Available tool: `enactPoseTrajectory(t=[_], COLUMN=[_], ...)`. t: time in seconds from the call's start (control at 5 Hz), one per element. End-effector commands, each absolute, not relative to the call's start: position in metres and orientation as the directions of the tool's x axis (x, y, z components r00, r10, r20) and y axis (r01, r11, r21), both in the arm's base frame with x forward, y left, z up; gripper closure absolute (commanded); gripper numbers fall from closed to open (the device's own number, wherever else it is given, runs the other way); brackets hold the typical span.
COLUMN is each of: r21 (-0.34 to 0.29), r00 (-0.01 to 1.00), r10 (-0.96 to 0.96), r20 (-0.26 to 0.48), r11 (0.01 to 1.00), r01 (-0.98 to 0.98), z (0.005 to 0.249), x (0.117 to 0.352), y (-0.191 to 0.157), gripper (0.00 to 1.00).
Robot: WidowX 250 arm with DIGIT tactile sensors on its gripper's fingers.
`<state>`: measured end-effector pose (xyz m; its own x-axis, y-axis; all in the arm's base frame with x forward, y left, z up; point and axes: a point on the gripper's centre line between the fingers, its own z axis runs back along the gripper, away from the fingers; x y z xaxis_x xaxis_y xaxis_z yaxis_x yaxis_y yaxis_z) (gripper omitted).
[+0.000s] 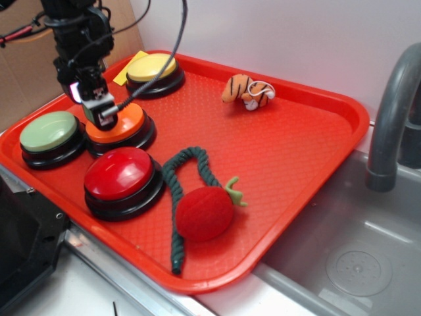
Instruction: Push the orange button.
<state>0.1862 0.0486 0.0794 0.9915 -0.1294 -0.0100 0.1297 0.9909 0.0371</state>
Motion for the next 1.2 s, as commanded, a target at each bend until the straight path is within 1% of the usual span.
enactPoseTrajectory(t=[0.0,0.2,0.4,1.0], r21=[0.066,0.071,0.092,0.107], r00=[0.987,0.989,0.988,0.984], r10=[-0.128,-0.121,-0.125,-0.153], r20=[0.094,0.089,0.089,0.096], r11=[0.99,0.991,0.989,0.984], r01=[0.122,0.115,0.117,0.142], z=[0.129,0.146,0.153,0.166], x=[0.194,0.197,0.197,0.197], y=[0.045,0.044,0.043,0.033], gripper=[0.0,0.0,0.0,0.0])
